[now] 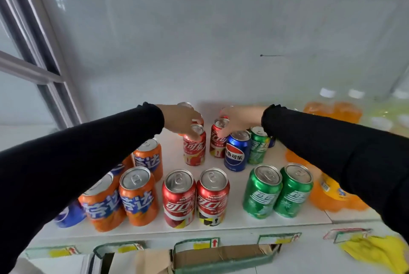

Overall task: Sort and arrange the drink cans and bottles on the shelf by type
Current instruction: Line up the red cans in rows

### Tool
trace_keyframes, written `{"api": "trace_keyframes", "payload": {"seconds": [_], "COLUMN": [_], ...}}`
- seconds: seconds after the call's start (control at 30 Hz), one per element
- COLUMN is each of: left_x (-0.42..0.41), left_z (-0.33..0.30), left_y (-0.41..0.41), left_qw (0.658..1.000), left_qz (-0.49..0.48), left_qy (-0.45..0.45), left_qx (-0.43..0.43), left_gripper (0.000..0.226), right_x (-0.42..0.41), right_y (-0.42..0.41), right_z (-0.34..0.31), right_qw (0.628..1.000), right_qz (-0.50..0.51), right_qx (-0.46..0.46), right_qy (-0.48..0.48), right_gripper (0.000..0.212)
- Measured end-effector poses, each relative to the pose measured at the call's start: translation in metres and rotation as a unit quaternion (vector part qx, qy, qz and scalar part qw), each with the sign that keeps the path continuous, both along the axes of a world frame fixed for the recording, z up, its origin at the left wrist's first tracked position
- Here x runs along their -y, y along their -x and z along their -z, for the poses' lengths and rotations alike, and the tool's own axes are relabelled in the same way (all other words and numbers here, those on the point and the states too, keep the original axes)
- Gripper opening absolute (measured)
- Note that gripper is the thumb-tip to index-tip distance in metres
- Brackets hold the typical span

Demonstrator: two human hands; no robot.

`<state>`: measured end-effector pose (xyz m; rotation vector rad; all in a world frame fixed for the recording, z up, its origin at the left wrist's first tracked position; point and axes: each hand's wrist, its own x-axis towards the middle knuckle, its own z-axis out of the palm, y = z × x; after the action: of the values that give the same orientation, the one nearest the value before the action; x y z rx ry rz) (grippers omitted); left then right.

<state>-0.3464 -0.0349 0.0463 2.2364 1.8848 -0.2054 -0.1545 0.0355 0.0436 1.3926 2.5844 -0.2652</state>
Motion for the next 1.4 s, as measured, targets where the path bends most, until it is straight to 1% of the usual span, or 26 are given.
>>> {"api": "trace_keyframes", "payload": {"seconds": [0.03, 0.1, 0.2, 0.3, 0.4, 0.47, 0.53, 0.63, 0.73, 0.87, 1.13, 1.23, 1.4], "left_x": [-0.002, -0.005, -0.007, -0.005, 0.003, 0.012, 0.025, 0.038, 0.042, 0.044, 0.045, 0.047, 0.044], "left_z": [0.002, 0.007, 0.021, 0.028, 0.020, 0.007, -0.008, -0.016, -0.007, 0.006, 0.020, 0.017, 0.012], "left_y": [0.000, 0.002, 0.000, -0.004, 0.002, 0.008, 0.015, 0.025, 0.028, 0.021, 0.021, 0.016, 0.015], "left_qw": [1.000, 1.000, 0.999, 0.998, 0.998, 0.999, 0.998, 0.999, 0.999, 0.998, 0.998, 0.999, 0.999], "left_qz": [0.000, 0.005, 0.016, 0.010, -0.010, -0.016, -0.022, -0.023, -0.027, -0.035, -0.023, -0.008, -0.009], "left_qy": [-0.001, -0.005, -0.038, -0.069, -0.056, -0.045, -0.047, -0.037, -0.023, -0.022, 0.022, 0.009, 0.028], "left_qx": [0.002, -0.007, -0.023, -0.009, 0.016, 0.018, 0.018, 0.020, 0.025, 0.038, 0.059, 0.045, 0.031], "left_gripper": [0.073, 0.077, 0.073, 0.070, 0.081, 0.082, 0.078, 0.077, 0.080, 0.078, 0.072, 0.067, 0.062], "right_x": [0.001, 0.002, 0.000, 0.002, 0.006, 0.013, 0.023, 0.041, 0.057, 0.065, 0.058, 0.053, 0.049], "right_y": [0.000, 0.003, 0.007, 0.009, 0.009, 0.009, 0.009, 0.007, 0.004, 0.004, 0.002, -0.001, -0.001], "right_z": [0.003, 0.011, 0.023, 0.029, 0.026, 0.021, 0.013, 0.001, 0.000, 0.009, 0.020, 0.019, 0.016], "right_qw": [1.000, 1.000, 0.999, 0.998, 0.996, 0.994, 0.992, 0.989, 0.989, 0.985, 0.985, 0.986, 0.983], "right_qz": [0.001, 0.009, 0.024, 0.014, -0.012, -0.035, -0.070, -0.121, -0.141, -0.172, -0.163, -0.148, -0.156], "right_qx": [-0.007, -0.022, -0.035, -0.029, -0.059, -0.080, -0.085, -0.066, -0.051, -0.018, -0.056, -0.065, -0.059], "right_qy": [-0.008, -0.013, -0.014, -0.050, -0.061, -0.068, -0.068, -0.044, -0.001, -0.019, 0.029, 0.048, 0.073], "right_gripper": [0.068, 0.073, 0.076, 0.069, 0.062, 0.057, 0.061, 0.073, 0.072, 0.072, 0.071, 0.069, 0.065]}}
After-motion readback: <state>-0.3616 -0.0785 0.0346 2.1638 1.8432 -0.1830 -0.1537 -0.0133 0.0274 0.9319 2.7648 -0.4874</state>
